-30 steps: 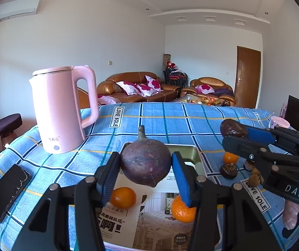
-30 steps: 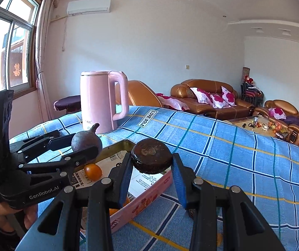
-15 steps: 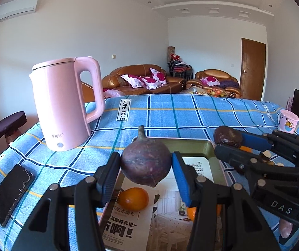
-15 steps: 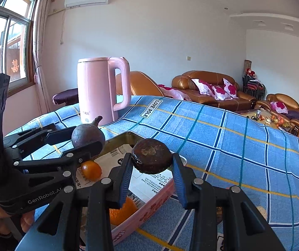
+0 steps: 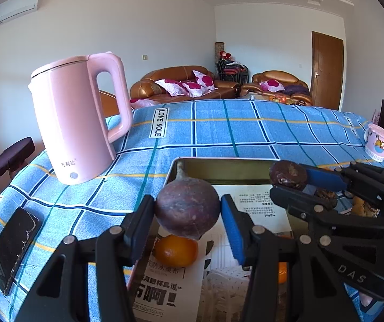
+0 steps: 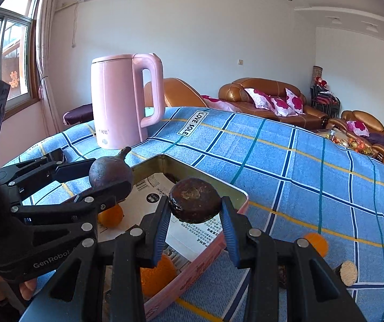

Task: Organize fruits
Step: 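Carry both held fruits over the open tin box, then lower both held fruits into the tin box and open both grippers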

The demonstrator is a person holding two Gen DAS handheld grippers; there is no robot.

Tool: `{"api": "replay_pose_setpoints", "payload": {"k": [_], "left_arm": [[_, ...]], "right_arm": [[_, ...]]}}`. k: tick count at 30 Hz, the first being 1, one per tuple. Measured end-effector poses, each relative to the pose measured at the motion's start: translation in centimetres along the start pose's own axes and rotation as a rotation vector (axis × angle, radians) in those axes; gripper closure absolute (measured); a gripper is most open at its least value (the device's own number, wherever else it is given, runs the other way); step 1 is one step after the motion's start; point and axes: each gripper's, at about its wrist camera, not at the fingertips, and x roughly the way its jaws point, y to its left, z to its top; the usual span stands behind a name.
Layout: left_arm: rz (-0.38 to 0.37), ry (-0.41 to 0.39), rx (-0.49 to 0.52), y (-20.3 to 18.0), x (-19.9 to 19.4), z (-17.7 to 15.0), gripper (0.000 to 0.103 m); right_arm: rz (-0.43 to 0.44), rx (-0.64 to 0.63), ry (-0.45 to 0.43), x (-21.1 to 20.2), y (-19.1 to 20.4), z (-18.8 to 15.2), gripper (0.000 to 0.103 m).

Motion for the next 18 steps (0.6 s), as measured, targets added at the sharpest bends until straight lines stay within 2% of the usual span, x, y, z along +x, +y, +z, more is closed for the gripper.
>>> {"api": "replay_pose_setpoints", "payload": {"k": [15, 18], "left_arm": [[0.019, 0.038, 0.003, 0.06, 0.83, -0.06, 0.05], [0.032, 0.019, -0.004, 0.22, 0.46, -0.07, 0.049]], "right_arm": [[-0.011, -0.009, 0.052, 1.14, 0.37, -0.06, 0.063], [-0.026, -0.01, 0.054, 1.13, 0.41, -0.06, 0.058]]}}
